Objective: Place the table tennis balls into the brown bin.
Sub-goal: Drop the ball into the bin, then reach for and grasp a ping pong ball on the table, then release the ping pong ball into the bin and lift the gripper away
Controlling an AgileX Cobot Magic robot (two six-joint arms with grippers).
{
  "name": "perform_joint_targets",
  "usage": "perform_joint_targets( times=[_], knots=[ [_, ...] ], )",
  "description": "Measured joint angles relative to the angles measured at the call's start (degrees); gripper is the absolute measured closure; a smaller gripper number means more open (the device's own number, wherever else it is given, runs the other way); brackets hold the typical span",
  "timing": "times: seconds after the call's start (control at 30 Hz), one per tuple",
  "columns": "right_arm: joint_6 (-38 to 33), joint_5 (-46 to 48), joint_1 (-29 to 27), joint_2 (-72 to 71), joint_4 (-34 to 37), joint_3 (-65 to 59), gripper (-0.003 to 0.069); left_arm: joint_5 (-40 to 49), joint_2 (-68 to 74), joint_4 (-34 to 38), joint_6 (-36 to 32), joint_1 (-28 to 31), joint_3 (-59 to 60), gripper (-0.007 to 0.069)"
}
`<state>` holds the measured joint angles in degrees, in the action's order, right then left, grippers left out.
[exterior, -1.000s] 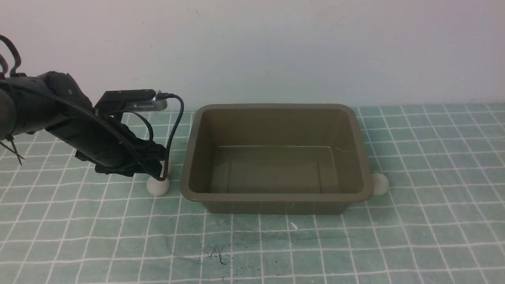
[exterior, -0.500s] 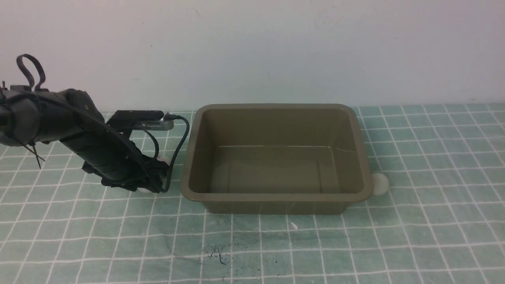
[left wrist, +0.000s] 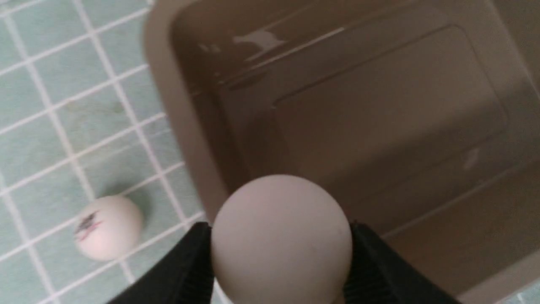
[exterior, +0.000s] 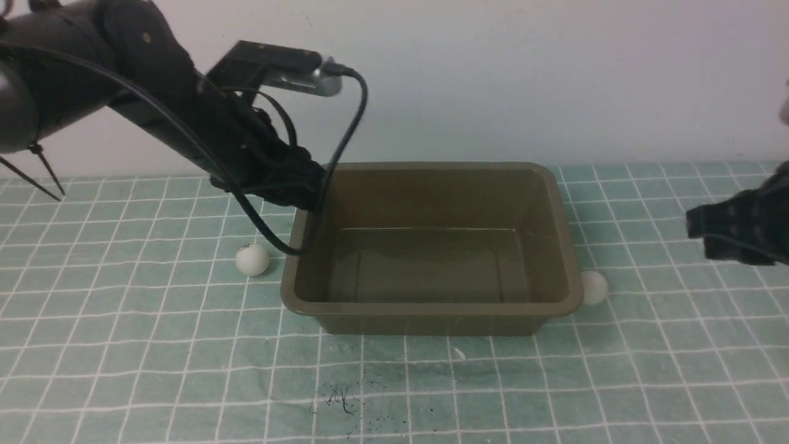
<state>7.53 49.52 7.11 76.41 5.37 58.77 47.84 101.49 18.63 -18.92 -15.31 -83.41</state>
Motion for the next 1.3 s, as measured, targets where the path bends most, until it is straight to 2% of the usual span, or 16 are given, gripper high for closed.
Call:
perform_joint_targets(
  times=[0.1,0.17,0.23,0.33,0.43,0.53,0.57,0.6,0.67,0.73,0.8,0.9,1.0,1.13,1.23,1.3],
  knots=[
    [-4.4,-1.9,-0.3,7.2,5.0,2.9,0.0467,0.0,2.6,0.0,-0.1,-2.7,0.0,0.0233],
    [-7.5,-2.6,-0.3,13.5,8.8,5.8,0.0354,0.0,5.1,0.0,-0.1,-3.9,-0.5,0.0125],
    [-8.8,-2.9,-0.3,17.6,10.5,7.7,0.0277,0.3,5.8,-0.1,0.3,-3.8,-1.6,0.0064],
    [-9.5,-3.4,-0.3,23.3,11.6,10.3,0.0177,2.5,5.6,-1.2,2.8,-2.2,-4.9,0.0045],
    [-9.6,-3.6,-0.3,28.5,11.8,12.6,0.0121,5.5,4.4,-4.5,6.8,2.1,-9.4,0.0145],
    [-9.6,-3.9,-0.3,32.8,12.4,14.3,0.0108,7.9,3.4,-7.6,9.4,8.2,-12.1,0.0372],
    [-9.7,-4.0,-0.3,33.6,12.7,14.6,0.0106,8.2,3.4,-7.7,9.5,9.0,-12.2,0.0407],
    [-9.8,-4.3,-0.3,35.1,13.3,15.2,0.0106,9.1,3.4,-7.9,9.5,11.9,-12.4,0.0527],
    [-10.0,-5.0,-0.3,37.2,13.9,15.8,0.0119,10.5,3.9,-7.8,9.5,14.6,-12.4,0.0587],
    [-10.0,-5.0,-0.3,38.8,14.4,15.9,0.0187,12.1,5.0,-6.8,9.2,17.3,-12.4,0.062],
    [-10.0,-4.3,-0.3,39.3,13.8,15.9,0.0316,13.2,6.3,-6.1,7.9,18.2,-12.4,0.0622],
    [-9.3,-3.5,-0.8,37.7,11.2,15.9,0.0297,14.2,8.1,-5.1,5.0,18.2,-12.4,0.0592],
    [-8.0,-2.0,-2.2,32.7,9.9,15.9,0.0297,14.8,10.7,-3.4,2.0,17.4,-12.4,0.0494],
    [-7.5,-1.5,-1.9,24.6,11.7,15.9,0.0297,14.0,14.2,-2.1,0.2,15.2,-12.4,0.03],
    [-14.3,-4.1,2.1,21.5,17.0,16.5,0.0297,11.5,17.0,-2.1,-0.3,13.1,-12.4,0.0147],
    [-16.7,-4.8,3.7,21.7,18.5,17.0,0.0297,10.4,17.9,-2.1,-0.4,12.5,-12.4,0.011]
  ],
)
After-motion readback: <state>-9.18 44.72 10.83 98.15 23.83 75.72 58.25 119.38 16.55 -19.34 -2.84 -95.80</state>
